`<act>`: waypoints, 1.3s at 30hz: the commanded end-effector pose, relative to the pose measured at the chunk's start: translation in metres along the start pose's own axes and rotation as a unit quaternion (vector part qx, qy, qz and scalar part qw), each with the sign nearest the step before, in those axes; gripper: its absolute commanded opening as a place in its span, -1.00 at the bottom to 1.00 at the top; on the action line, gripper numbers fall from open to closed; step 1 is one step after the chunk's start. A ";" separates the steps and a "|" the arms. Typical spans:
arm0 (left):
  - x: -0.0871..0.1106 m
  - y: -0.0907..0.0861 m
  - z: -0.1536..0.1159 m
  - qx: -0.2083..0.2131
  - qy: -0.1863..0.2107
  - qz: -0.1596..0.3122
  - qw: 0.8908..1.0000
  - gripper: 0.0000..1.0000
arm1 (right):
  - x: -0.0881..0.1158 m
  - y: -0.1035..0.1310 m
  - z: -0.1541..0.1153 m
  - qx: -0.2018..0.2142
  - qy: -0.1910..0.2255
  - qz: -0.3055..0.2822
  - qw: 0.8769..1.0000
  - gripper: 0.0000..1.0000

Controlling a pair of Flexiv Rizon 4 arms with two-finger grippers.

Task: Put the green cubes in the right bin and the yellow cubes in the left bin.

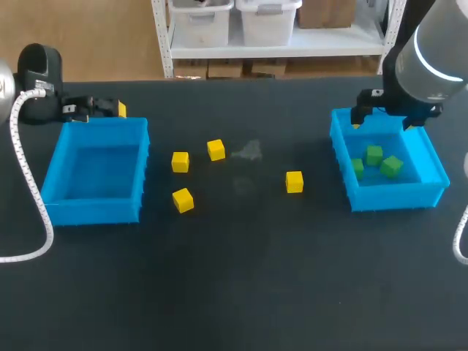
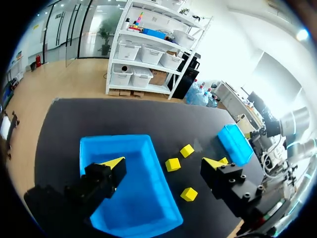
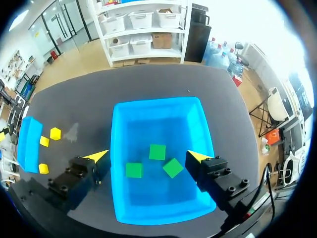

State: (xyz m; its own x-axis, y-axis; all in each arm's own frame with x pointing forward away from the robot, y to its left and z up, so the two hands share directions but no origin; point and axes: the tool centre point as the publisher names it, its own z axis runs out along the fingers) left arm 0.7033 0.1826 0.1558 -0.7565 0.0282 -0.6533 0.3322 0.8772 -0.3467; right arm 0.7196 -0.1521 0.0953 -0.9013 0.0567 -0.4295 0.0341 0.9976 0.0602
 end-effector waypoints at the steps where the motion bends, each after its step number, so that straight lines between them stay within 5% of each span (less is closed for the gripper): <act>1: -0.020 0.007 -0.003 0.012 0.018 0.040 0.999 1.00 | 0.001 0.000 -0.001 0.001 -0.003 0.000 1.000 1.00; 15: -0.053 -0.017 0.004 0.057 0.105 0.196 0.973 1.00 | 0.001 0.000 -0.001 0.001 -0.003 0.000 1.000 1.00; 39: -0.074 -0.056 0.058 0.046 0.208 0.323 0.922 1.00 | 0.001 0.000 -0.001 0.001 -0.003 0.000 1.000 1.00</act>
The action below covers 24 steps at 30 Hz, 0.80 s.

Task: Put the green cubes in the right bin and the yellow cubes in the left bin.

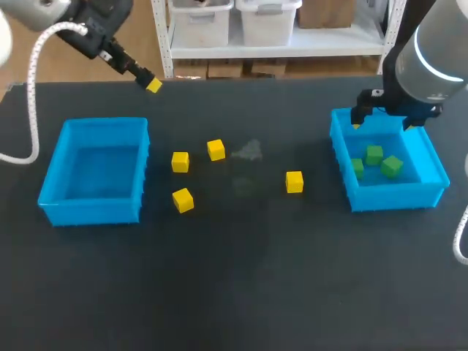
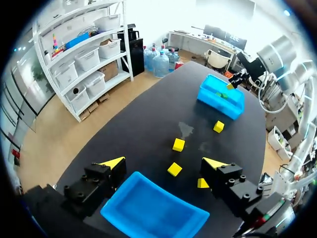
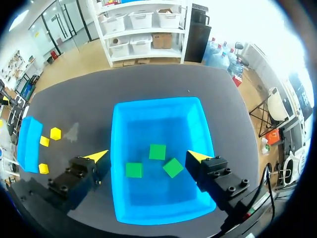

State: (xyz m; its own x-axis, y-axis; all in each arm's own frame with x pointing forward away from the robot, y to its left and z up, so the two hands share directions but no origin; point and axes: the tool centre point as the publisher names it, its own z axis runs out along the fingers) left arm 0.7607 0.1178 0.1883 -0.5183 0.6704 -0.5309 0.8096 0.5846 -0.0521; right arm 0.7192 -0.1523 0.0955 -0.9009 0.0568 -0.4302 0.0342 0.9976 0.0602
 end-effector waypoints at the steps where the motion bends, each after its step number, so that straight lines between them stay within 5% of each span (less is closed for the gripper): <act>1: -0.017 0.001 0.016 0.000 0.060 0.019 0.998 1.00 | 0.001 0.000 0.000 0.001 -0.002 0.000 1.000 1.00; 12: -0.029 -0.014 0.048 0.021 0.109 0.081 0.991 1.00 | 0.001 0.000 0.000 0.001 -0.002 0.000 1.000 1.00; 24: -0.011 -0.028 0.083 0.034 0.183 0.129 0.974 1.00 | 0.001 0.000 0.000 0.001 -0.002 0.000 1.000 1.00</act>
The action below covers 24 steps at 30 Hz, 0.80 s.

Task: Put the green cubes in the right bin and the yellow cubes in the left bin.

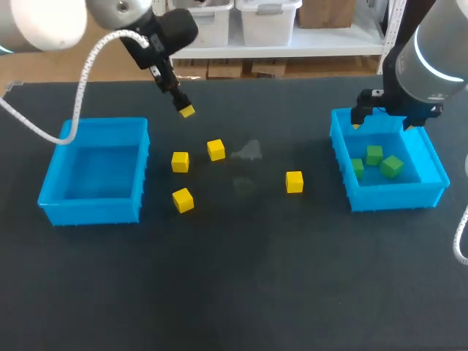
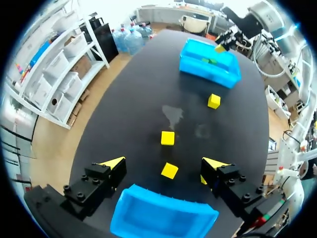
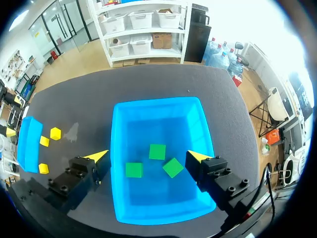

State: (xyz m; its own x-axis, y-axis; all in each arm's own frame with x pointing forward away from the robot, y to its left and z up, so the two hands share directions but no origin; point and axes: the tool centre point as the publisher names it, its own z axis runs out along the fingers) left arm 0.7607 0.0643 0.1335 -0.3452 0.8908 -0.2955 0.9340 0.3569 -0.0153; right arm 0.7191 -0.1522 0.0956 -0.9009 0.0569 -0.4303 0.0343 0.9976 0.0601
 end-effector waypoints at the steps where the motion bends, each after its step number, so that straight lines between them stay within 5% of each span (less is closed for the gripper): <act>1: -0.006 0.002 0.014 0.004 0.056 0.001 0.998 1.00 | 0.001 0.000 0.000 0.000 -0.002 0.000 1.000 1.00; 24: 0.015 -0.009 0.070 -0.026 0.083 -0.042 0.995 1.00 | 0.001 0.000 0.000 0.000 -0.002 0.000 1.000 1.00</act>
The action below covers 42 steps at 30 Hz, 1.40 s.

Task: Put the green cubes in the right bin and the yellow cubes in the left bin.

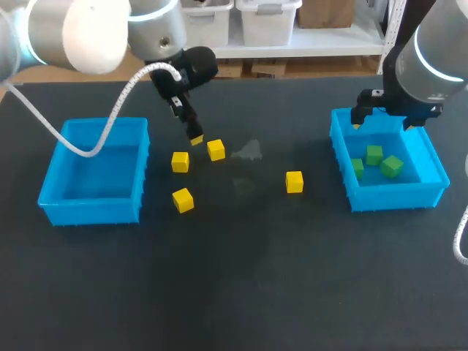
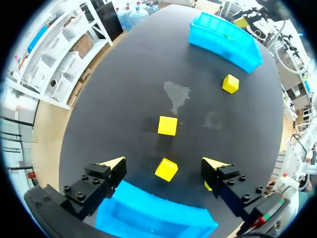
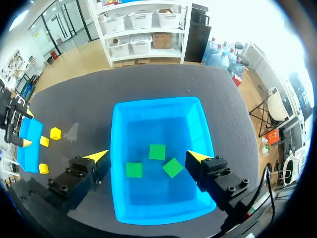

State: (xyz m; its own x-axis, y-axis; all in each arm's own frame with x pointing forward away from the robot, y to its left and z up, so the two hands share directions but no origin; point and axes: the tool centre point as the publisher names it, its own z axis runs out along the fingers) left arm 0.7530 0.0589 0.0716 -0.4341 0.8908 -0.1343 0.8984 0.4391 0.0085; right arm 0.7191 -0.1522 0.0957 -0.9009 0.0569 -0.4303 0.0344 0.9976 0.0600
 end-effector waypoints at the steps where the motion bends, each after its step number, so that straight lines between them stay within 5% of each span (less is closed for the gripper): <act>1: -0.004 -0.002 0.012 -0.005 0.001 -0.002 1.000 1.00 | 0.001 0.000 0.000 0.000 -0.002 0.000 1.000 1.00; 42: -0.047 -0.005 0.072 -0.020 0.041 0.016 0.999 1.00 | 0.001 0.000 0.000 0.000 -0.002 0.000 1.000 1.00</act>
State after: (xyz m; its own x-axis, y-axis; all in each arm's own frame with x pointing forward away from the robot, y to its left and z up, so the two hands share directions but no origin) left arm 0.7692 0.0084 0.0082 -0.4098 0.9103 -0.0581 0.9090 0.4128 0.0575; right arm 0.7190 -0.1522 0.0957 -0.9009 0.0569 -0.4304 0.0344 0.9976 0.0599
